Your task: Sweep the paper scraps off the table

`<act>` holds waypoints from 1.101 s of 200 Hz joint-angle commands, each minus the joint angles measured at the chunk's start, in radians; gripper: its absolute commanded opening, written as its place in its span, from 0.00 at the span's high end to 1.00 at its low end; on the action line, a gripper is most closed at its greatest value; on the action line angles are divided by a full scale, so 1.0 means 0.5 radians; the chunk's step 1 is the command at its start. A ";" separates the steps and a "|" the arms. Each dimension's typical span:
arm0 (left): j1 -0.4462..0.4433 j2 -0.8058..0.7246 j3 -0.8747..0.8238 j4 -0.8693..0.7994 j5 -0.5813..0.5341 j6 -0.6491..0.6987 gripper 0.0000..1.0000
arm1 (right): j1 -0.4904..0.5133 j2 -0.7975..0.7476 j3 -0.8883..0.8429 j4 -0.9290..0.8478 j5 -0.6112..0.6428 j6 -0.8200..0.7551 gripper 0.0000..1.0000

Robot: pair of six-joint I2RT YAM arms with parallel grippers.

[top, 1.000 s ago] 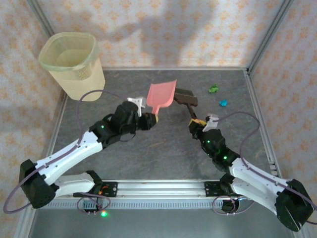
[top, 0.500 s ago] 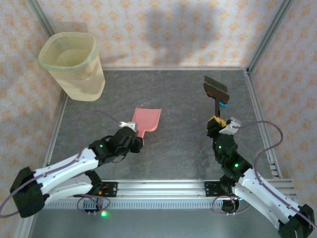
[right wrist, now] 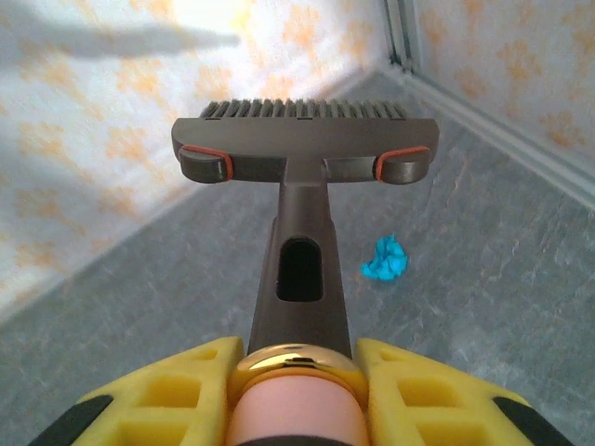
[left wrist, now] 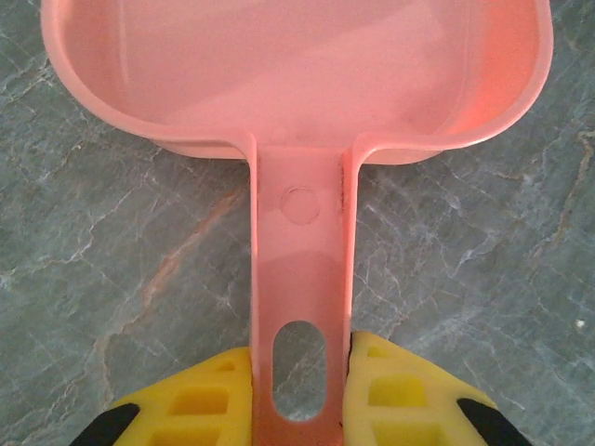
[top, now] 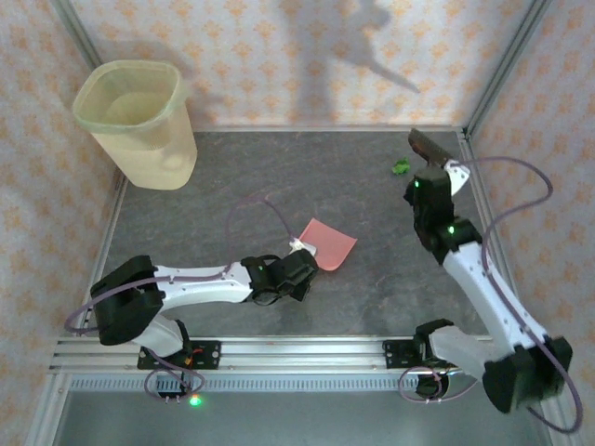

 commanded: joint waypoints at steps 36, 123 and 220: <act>-0.003 0.019 0.018 0.033 -0.031 0.060 1.00 | -0.100 0.841 0.882 -0.721 -0.134 -0.112 1.00; -0.004 0.067 0.044 0.009 -0.038 0.051 1.00 | -0.107 1.374 1.319 -0.949 -0.326 -0.263 1.00; -0.004 0.145 0.120 -0.076 -0.113 0.011 1.00 | 0.334 0.821 0.810 -1.075 -0.731 -0.185 1.00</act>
